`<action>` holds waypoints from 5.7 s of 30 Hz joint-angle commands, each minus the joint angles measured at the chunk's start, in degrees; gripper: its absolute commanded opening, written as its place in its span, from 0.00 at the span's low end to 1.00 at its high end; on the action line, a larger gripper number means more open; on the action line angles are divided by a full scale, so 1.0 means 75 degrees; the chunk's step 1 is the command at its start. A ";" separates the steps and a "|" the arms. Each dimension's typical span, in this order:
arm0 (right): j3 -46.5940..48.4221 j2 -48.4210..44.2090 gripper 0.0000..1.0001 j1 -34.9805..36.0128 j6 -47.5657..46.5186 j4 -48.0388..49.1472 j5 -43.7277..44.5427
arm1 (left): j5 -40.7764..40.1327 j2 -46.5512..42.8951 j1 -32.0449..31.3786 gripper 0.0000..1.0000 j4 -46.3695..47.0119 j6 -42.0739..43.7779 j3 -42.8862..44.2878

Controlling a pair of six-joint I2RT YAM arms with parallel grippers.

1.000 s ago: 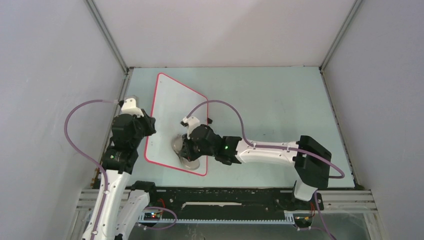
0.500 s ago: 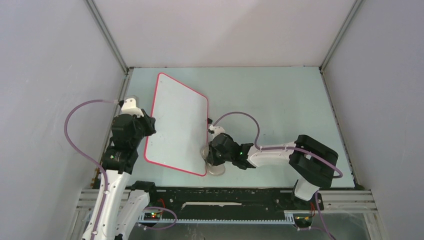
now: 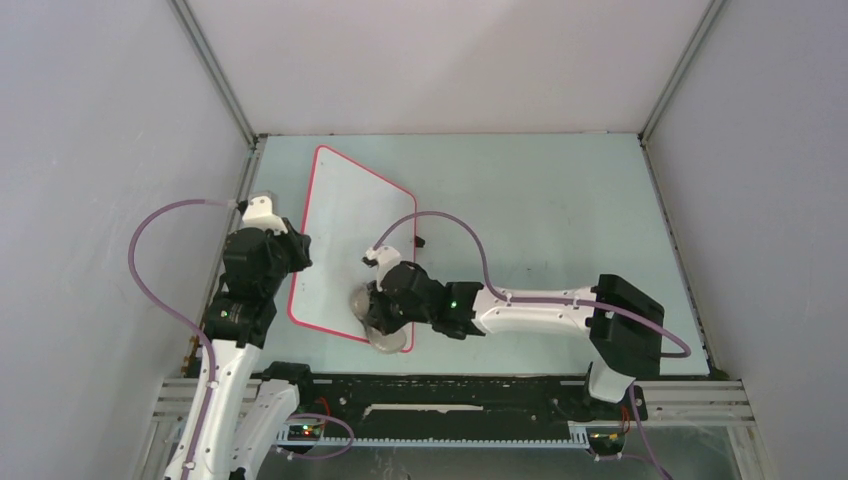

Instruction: Erase the whiteboard

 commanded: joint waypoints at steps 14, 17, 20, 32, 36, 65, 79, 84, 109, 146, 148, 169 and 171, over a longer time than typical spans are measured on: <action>-0.2074 0.0307 0.00 -0.1252 0.0539 0.0798 -0.0270 | 0.0359 0.0067 -0.0098 0.00 -0.0415 -0.0009 -0.0137; -0.2091 0.0227 0.00 -0.1328 0.0482 0.0928 -0.0270 | 0.0377 0.0068 -0.0097 0.00 -0.0403 -0.0009 -0.0126; -0.1767 0.0218 0.00 -0.1296 0.0433 0.1139 -0.0417 | 0.0370 0.0068 -0.0101 0.00 -0.0416 -0.0009 -0.0142; 0.2494 0.1042 0.00 -0.0068 -0.0482 0.0603 -0.1446 | 0.0304 0.0035 -0.0105 0.00 -0.0430 -0.0020 -0.0149; 0.3779 0.1515 0.00 0.0089 -0.0539 0.0284 -0.1770 | 0.0328 0.0002 -0.0099 0.00 -0.0430 -0.0021 -0.0154; 0.3584 0.2469 0.00 -0.2075 0.0504 0.0831 -0.1460 | 0.0356 0.0059 -0.0105 0.00 -0.0383 0.0061 -0.0190; 0.7249 0.3963 0.00 -0.1674 0.0117 -0.0676 -0.0875 | 0.0316 -0.0003 -0.0100 0.00 -0.0370 0.0062 -0.0185; 0.6644 0.4070 0.00 -0.2286 0.0190 -0.0765 -0.0653 | 0.0322 -0.0005 -0.0095 0.00 -0.0370 0.0062 -0.0185; 0.9646 0.5878 0.00 -0.2309 -0.0397 -0.0395 -0.0479 | 0.0261 0.0126 -0.0099 0.00 -0.0266 0.0331 -0.0254; 0.2132 0.0958 0.00 -0.4376 -0.0573 -0.0606 -0.0929 | -0.0074 0.0184 -0.0037 0.07 -0.0471 0.0170 -0.0102; 0.1500 0.0436 0.00 -0.4388 -0.0753 -0.0732 -0.0719 | -0.0055 0.0163 -0.0046 0.10 -0.0461 0.0158 -0.0103; -0.2868 -0.2604 0.07 -0.4124 -0.0663 -0.3102 0.1969 | 0.0122 -0.0221 -0.0032 0.69 -0.0346 0.0158 -0.0120; -0.2888 -0.2865 0.18 -0.4010 -0.0645 -0.3281 0.1972 | 0.0043 -0.0339 -0.0040 0.76 -0.0386 0.0133 -0.0062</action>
